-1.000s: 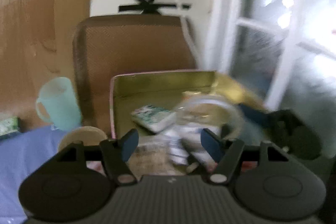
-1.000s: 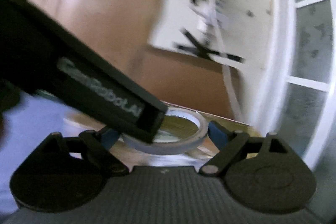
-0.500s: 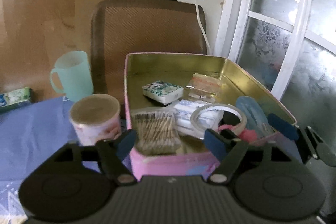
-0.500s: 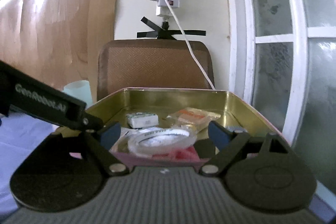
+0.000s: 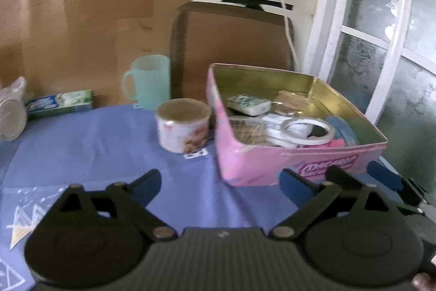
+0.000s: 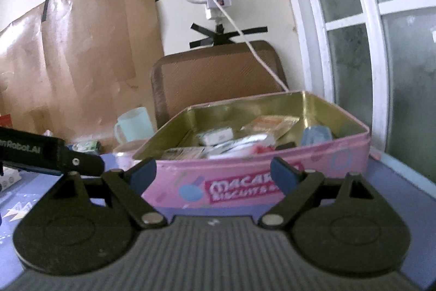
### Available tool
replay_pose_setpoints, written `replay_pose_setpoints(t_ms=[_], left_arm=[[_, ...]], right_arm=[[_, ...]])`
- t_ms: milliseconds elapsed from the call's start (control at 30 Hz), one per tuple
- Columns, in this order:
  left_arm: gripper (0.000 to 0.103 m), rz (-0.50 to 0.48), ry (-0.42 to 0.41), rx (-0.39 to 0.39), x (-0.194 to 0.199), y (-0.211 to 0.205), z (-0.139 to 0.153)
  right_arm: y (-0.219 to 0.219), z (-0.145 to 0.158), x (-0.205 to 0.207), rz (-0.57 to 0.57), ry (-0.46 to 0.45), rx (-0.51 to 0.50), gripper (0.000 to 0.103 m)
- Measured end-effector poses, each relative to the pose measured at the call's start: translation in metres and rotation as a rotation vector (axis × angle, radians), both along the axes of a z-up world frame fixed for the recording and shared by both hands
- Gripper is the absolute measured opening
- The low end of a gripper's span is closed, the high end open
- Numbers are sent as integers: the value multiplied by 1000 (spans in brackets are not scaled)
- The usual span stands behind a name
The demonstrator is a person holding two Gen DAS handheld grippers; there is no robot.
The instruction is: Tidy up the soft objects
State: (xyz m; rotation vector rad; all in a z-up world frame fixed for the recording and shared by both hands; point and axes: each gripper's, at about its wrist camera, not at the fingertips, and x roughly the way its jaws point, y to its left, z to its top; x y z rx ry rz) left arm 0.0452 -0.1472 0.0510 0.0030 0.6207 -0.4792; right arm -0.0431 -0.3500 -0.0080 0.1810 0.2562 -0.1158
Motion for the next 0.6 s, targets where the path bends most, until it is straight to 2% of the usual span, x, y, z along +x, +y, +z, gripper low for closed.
replay_pose_setpoints(t_ms=[333, 600], left_arm=[[103, 89, 14, 57, -11, 27, -11], [103, 112, 49, 94, -15, 38, -24]], right_arm=[[-1, 7, -6, 23, 46, 208, 94], [11, 5, -6, 18, 69, 265, 95]])
